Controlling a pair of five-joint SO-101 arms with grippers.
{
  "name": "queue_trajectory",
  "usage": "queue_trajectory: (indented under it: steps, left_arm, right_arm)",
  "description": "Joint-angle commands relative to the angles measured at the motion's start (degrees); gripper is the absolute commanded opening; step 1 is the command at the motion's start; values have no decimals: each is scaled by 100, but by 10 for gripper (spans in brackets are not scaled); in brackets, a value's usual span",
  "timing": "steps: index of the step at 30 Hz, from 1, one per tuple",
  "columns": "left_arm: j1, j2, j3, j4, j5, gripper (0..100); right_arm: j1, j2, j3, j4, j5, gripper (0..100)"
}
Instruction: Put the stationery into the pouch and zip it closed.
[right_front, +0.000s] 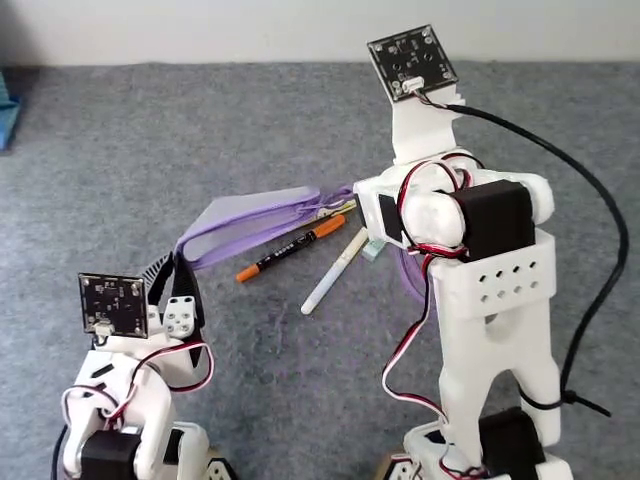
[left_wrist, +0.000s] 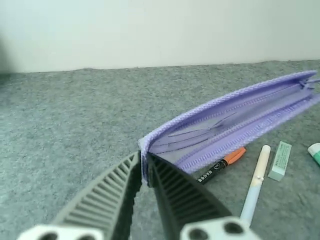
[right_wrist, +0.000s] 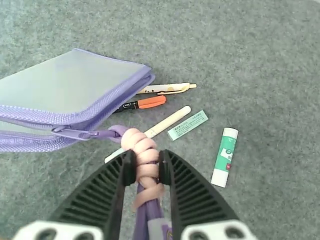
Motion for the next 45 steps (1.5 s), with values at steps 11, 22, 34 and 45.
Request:
queue_trajectory:
  steps: [11, 22, 34, 45]
  left_arm:
    - [97, 79, 1473, -1354, -62, 137]
    - [554, 79, 1754, -2532, -123, 140]
    - [589, 79, 2431, -2857, -211, 137]
    - [501, 70, 2677, -2831, -220, 13]
  right_arm:
    - [75, -321, -281, 207, 0, 8]
    - [-629, -664, -273, 224, 44, 8]
    - [-848, -1367, 624, 215, 44, 8]
    - [-813, -1596, 607, 171, -9, 8]
